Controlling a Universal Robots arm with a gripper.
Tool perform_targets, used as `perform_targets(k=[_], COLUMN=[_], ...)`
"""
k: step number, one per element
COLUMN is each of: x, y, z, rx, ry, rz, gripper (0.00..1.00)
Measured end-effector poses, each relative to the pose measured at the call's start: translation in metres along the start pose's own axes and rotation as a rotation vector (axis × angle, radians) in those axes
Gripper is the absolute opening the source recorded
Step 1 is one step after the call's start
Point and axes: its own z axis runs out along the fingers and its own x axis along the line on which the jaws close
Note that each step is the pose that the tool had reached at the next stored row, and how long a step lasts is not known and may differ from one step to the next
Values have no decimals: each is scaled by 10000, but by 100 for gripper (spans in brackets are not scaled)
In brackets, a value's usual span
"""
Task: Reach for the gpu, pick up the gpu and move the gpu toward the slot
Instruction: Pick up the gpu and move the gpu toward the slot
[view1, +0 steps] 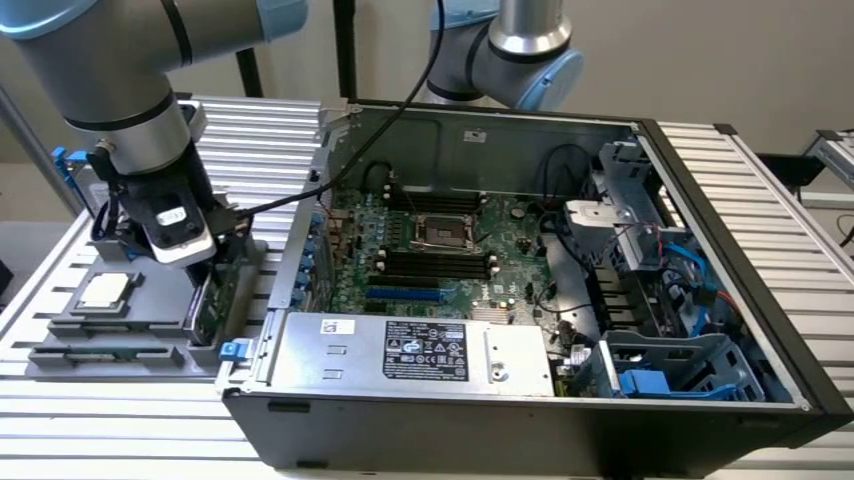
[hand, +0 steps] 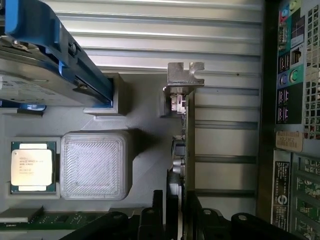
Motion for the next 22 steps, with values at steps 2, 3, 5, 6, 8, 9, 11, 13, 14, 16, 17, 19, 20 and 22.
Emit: perform_targets(k=[2,3,5,6,8,9,11,13,14,16,17,19,20,22], x=[-5,-8,-10,-10,-10,-11,-17,-24,-27,-34,-38,-44,-47,-55], y=[0,0,0,0,0,0,0,-1,0,0,0,1,2,4], z=[1,1,1,1,1,1,0,-9,-18,-38,-52,-91,-119,-178], rx=[8,11,13,13,14,14,16,15,16,14,14,13,12,11], ry=[-1,-1,-1,-1,-2,-1,10,42,63,106,134,192,228,293], rz=[-1,-2,-2,-1,-2,-2,-2,-2,0,1,1,3,4,6], gripper=[27,27,27,27,27,27,27,27,27,27,27,27,27,27])
